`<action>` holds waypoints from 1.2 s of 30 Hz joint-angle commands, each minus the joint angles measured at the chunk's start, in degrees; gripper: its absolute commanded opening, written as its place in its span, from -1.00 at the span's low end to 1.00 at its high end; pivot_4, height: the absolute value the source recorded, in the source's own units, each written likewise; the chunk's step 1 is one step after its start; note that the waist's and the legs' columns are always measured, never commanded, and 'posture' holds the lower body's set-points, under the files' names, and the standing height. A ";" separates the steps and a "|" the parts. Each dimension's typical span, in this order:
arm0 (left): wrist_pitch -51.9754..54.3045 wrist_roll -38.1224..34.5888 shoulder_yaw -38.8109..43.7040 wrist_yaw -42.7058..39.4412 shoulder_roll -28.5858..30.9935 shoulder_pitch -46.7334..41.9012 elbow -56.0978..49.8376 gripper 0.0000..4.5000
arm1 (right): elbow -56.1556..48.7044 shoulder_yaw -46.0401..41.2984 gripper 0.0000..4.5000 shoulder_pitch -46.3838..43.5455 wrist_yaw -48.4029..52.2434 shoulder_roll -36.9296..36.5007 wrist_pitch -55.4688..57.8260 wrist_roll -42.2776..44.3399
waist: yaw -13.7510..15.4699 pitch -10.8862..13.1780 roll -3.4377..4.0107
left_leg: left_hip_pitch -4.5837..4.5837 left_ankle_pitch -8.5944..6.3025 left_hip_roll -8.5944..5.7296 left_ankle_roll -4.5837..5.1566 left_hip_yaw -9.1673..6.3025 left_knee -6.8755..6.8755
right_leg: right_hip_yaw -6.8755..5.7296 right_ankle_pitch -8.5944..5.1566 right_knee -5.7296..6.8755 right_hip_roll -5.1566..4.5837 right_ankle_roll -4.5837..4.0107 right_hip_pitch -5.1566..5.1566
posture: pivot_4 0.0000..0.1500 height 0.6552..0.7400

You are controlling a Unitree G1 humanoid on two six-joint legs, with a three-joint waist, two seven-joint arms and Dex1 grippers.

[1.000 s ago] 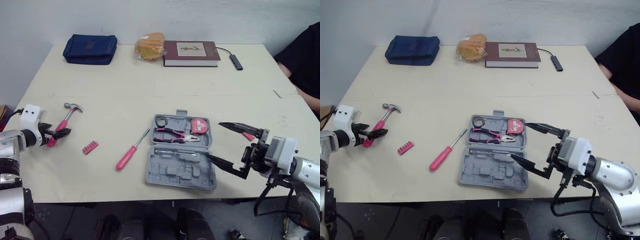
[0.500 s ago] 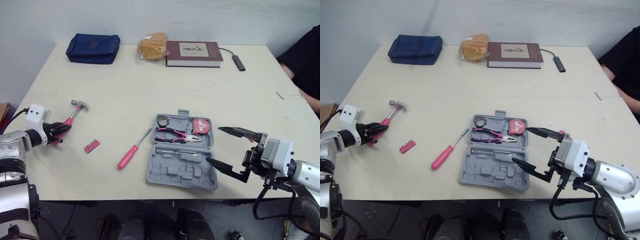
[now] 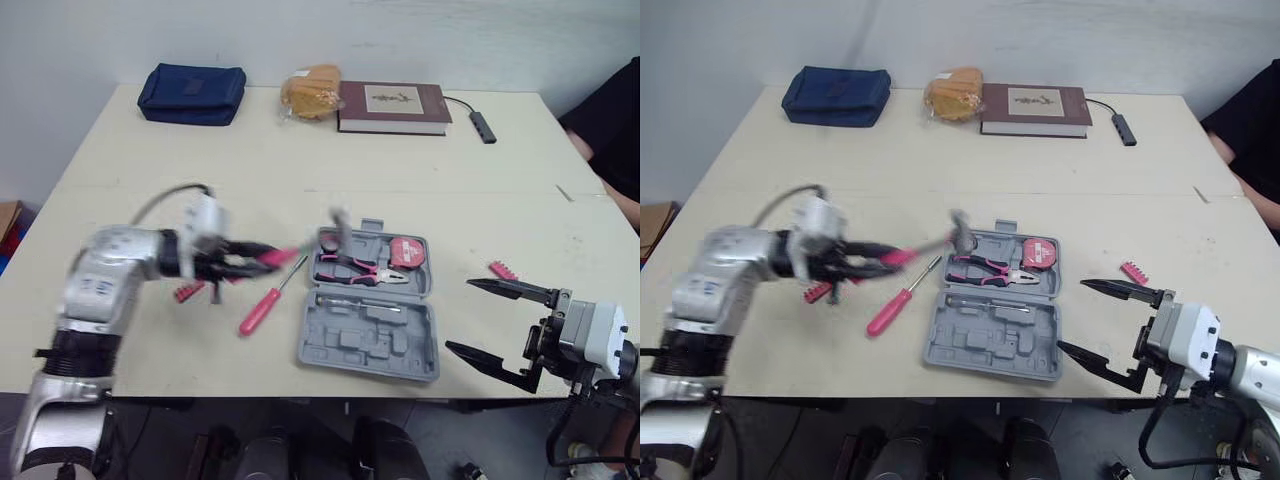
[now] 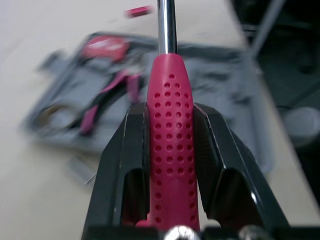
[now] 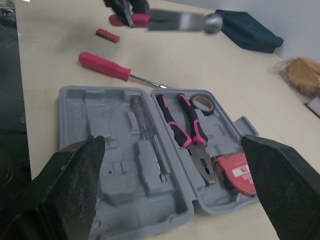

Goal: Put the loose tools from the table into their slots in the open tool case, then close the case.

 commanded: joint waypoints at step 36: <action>14.79 22.42 -26.44 8.64 -10.97 -16.70 0.30 -0.76 | -4.50 -5.65 1.00 11.45 -2.04 4.87 -2.11 -1.85 | 0.39 0.02 0.09 | -0.06 0.11 -0.05 0.12 -0.20 0.07 | 0.37 0.03 -0.07 -0.05 0.04 0.08 | 1.00 1.00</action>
